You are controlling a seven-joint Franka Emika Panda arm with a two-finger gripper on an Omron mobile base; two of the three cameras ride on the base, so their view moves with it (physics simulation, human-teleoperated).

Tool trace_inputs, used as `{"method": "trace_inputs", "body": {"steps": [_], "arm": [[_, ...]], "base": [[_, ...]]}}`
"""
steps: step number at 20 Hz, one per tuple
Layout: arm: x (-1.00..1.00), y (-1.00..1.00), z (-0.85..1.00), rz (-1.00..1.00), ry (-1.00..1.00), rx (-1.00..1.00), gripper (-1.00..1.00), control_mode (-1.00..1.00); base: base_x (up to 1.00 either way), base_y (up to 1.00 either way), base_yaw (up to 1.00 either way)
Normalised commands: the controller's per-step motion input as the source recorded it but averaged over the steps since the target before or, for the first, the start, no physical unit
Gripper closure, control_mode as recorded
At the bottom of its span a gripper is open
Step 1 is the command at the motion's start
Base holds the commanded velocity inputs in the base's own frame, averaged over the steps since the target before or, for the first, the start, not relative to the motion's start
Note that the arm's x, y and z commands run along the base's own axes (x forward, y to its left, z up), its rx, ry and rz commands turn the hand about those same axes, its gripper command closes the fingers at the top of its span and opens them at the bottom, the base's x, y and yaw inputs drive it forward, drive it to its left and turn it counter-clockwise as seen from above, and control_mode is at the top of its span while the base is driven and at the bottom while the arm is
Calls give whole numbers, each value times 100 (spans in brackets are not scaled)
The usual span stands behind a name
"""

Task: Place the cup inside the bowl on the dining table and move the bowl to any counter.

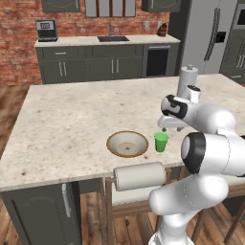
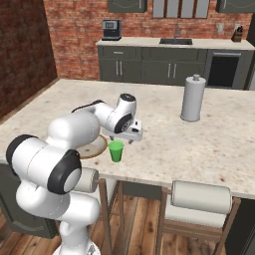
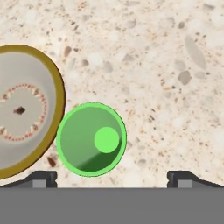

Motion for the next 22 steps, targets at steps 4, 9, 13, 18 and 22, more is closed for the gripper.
{"method": "trace_inputs", "body": {"steps": [4, 9, 13, 18, 22], "arm": [[0, 0, -17, 0, 0, 0, -100, -100], [0, 0, -14, 0, 0, 0, -100, -100], [0, 0, -13, 0, 0, 0, -100, -100], [0, 0, -16, 0, 0, 0, -100, -100], [0, 0, -15, 0, 0, 0, -100, -100]], "base": [[0, 0, 0], [0, 0, 0], [0, 0, 0], [0, 0, 0], [0, 0, 0]]}}
